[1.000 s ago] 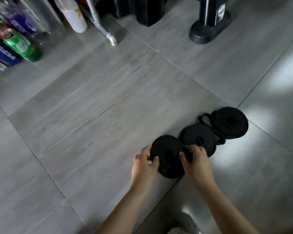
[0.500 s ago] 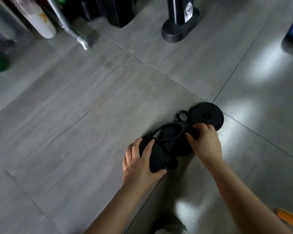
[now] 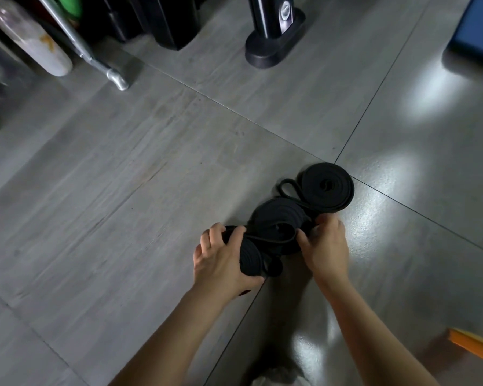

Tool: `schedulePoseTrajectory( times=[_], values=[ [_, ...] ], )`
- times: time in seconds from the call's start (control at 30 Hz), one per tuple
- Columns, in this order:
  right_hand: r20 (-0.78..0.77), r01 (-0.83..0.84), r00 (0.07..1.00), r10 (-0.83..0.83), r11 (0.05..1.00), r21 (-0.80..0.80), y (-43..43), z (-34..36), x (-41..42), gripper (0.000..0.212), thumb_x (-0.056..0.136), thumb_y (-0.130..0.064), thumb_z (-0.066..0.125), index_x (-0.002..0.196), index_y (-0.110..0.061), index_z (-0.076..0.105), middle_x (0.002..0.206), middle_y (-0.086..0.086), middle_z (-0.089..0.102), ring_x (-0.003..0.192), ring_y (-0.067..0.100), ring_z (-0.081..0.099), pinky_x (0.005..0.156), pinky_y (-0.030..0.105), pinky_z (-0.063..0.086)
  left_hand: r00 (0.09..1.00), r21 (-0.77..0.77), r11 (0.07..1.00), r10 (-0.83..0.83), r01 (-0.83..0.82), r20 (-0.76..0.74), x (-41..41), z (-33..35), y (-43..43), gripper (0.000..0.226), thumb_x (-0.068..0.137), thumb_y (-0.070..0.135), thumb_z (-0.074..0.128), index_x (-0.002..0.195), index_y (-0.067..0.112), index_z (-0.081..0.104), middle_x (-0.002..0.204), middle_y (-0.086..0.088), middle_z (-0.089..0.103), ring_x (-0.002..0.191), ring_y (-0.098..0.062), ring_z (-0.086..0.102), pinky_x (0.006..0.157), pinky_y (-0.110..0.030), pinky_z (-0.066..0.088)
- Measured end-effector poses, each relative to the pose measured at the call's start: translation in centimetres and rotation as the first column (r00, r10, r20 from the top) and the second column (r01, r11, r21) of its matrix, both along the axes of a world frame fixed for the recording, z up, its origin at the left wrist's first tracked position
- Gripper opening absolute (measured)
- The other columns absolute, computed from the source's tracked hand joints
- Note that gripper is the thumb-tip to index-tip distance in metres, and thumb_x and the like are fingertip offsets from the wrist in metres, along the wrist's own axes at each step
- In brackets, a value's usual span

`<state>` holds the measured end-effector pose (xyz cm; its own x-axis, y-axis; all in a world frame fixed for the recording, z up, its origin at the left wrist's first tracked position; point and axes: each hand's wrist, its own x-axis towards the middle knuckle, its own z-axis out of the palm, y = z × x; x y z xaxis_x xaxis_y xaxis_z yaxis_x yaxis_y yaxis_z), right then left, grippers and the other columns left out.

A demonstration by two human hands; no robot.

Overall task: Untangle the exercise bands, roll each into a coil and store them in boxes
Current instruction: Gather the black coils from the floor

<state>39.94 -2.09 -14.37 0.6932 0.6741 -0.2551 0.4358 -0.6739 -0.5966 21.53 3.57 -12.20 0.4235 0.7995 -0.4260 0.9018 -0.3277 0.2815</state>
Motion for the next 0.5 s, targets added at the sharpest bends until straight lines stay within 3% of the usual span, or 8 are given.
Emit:
schedulePoseTrajectory(
  times=[0.13,0.2,0.27,0.33,0.4,0.5],
  values=[
    [-0.154,0.148,0.978,-0.143,0.989,0.018,-1.2,-0.6,0.1,0.042,0.077,-0.025,0.075,0.110,-0.008,0.054,0.102,0.016,0.057,0.090,0.028,0.056,0.081,0.036,0.044,0.995,0.047,0.994,-0.095,0.096,-0.007,0.5,-0.2,0.1,0.097,0.057,0.066,0.061,0.136,0.025,0.024,0.136,0.007,0.022,0.130,-0.018,0.021,0.105,-0.038,0.025],
    [-0.144,0.134,0.981,-0.128,0.990,0.038,-1.5,-0.6,0.3,0.038,0.078,-0.026,0.073,0.109,-0.012,0.055,0.100,0.014,0.056,0.082,0.020,0.053,0.076,0.027,0.040,0.994,0.045,0.993,-0.106,0.107,-0.030,0.6,-0.3,0.4,0.102,0.056,0.068,0.058,0.139,0.025,0.018,0.136,0.007,0.022,0.129,-0.018,0.021,0.104,-0.040,0.027],
    [-0.103,0.113,0.989,-0.104,0.990,0.085,-1.3,-0.4,0.5,0.037,0.079,-0.027,0.073,0.108,-0.014,0.054,0.102,0.013,0.055,0.077,0.016,0.051,0.073,0.022,0.035,0.991,0.041,0.992,-0.121,0.123,-0.048,0.5,-0.2,0.7,0.101,0.055,0.070,0.056,0.139,0.026,0.020,0.133,0.006,0.022,0.127,-0.018,0.022,0.101,-0.041,0.029],
    [-0.018,0.058,0.998,-0.057,0.996,0.063,-0.9,-0.1,0.5,0.039,0.079,-0.031,0.072,0.109,-0.015,0.055,0.108,0.011,0.051,0.084,0.021,0.056,0.072,0.025,0.037,0.991,0.044,0.991,-0.125,0.127,-0.051,0.4,-0.2,0.8,0.097,0.054,0.071,0.055,0.135,0.028,0.025,0.130,0.006,0.024,0.124,-0.019,0.023,0.099,-0.039,0.031],
    [0.097,-0.029,0.995,0.036,0.997,-0.075,0.0,0.1,0.4,0.041,0.080,-0.038,0.069,0.112,-0.016,0.056,0.115,0.009,0.047,0.096,0.030,0.057,0.072,0.033,0.042,0.993,0.037,0.993,-0.106,0.108,-0.049,0.4,-0.3,0.8,0.095,0.053,0.071,0.055,0.134,0.030,0.027,0.130,0.006,0.024,0.124,-0.019,0.024,0.099,-0.039,0.030],
    [0.215,-0.173,0.950,0.226,0.955,-0.242,1.4,0.6,0.6,0.037,0.083,-0.043,0.062,0.104,-0.012,0.059,0.113,0.008,0.047,0.093,0.034,0.058,0.064,0.034,0.041,0.999,-0.042,0.999,-0.022,0.020,-0.049,-0.1,-0.4,0.8,0.098,0.049,0.077,0.056,0.134,0.045,0.019,0.139,0.007,0.010,0.132,-0.024,0.013,0.104,-0.047,0.025]
  ],
)
